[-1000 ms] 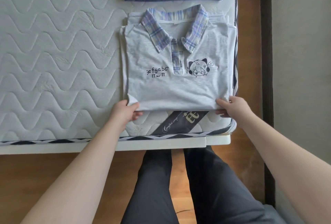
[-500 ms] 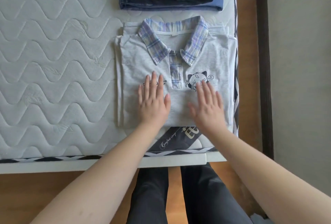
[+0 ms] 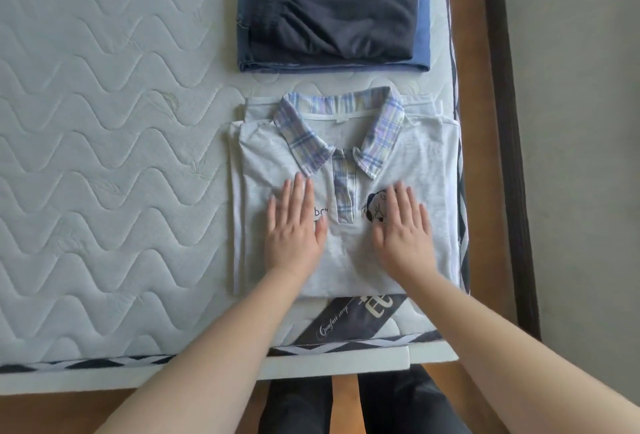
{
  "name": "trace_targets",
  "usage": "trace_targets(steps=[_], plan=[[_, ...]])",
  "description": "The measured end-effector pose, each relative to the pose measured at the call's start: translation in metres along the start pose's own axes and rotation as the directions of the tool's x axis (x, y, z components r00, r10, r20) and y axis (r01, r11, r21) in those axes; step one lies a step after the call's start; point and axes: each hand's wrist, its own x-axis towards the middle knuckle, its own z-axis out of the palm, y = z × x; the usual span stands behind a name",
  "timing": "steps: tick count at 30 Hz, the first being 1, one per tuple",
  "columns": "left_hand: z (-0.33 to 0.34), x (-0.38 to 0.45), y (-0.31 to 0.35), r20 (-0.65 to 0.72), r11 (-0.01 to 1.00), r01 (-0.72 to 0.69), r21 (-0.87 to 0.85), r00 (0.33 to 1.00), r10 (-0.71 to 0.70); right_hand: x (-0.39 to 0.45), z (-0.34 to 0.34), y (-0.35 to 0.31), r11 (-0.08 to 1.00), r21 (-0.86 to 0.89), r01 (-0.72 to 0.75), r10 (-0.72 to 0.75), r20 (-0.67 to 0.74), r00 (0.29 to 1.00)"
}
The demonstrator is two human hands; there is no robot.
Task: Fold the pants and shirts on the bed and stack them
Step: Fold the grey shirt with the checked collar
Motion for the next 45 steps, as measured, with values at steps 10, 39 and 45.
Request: trace_targets(steps=[10,39,45], plan=[[-0.001,0.094,-0.027,-0.052,0.998,0.062,0.018,0.997,-0.061,0.121,-0.017,0.012,0.993,-0.099,0.059,-0.068,-0.089,0.994],[0.028,0.108,-0.034,-0.018,0.995,-0.037,0.097,0.999,0.039,0.133,-0.009,0.036,0.999,-0.032,-0.032,0.027,-0.124,0.992],[-0.006,0.100,-0.051,-0.192,0.985,-0.102,-0.142,0.979,0.074,0.134,-0.025,0.028,0.996,0.055,-0.066,0.073,-0.126,0.989]])
